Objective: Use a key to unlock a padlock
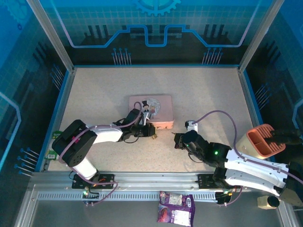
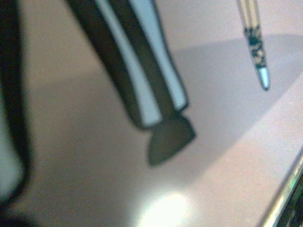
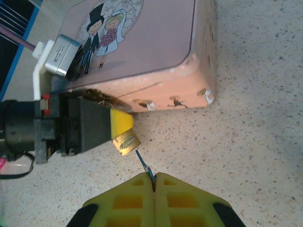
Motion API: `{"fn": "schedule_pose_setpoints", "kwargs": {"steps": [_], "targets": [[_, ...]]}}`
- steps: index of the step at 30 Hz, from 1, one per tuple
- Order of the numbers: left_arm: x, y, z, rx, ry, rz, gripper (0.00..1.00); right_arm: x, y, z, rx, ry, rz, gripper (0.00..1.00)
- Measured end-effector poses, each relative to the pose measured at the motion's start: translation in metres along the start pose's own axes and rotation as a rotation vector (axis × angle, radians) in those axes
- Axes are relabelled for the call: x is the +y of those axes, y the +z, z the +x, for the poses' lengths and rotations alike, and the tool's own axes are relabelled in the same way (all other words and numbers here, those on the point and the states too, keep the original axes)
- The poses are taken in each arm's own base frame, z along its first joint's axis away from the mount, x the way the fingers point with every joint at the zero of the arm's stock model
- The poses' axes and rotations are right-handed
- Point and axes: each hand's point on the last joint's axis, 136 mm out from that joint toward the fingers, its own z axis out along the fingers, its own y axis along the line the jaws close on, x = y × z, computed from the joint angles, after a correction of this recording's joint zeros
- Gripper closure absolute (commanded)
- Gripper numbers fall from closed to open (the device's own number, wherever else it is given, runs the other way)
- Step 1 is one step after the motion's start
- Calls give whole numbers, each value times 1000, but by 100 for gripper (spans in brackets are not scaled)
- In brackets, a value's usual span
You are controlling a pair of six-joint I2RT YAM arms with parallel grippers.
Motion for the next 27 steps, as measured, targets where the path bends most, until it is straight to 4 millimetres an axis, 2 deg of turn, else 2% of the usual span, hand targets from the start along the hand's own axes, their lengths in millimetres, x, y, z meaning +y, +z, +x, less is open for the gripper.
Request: {"fn": "schedule_pose_setpoints", "kwargs": {"steps": [7, 12, 21, 27], "targets": [[1, -7, 22, 37, 47, -2, 88, -1, 4, -2, -13, 6, 15, 100], [10, -13, 35, 46, 63, -22, 71, 7, 7, -6, -28, 19, -14, 100], [20, -34, 41, -61, 82, -33, 50, 15, 10, -6, -22, 5, -46, 100], [24, -45, 35, -125, 103, -64, 44, 22, 11, -6, -16, -13, -77, 100]]}}
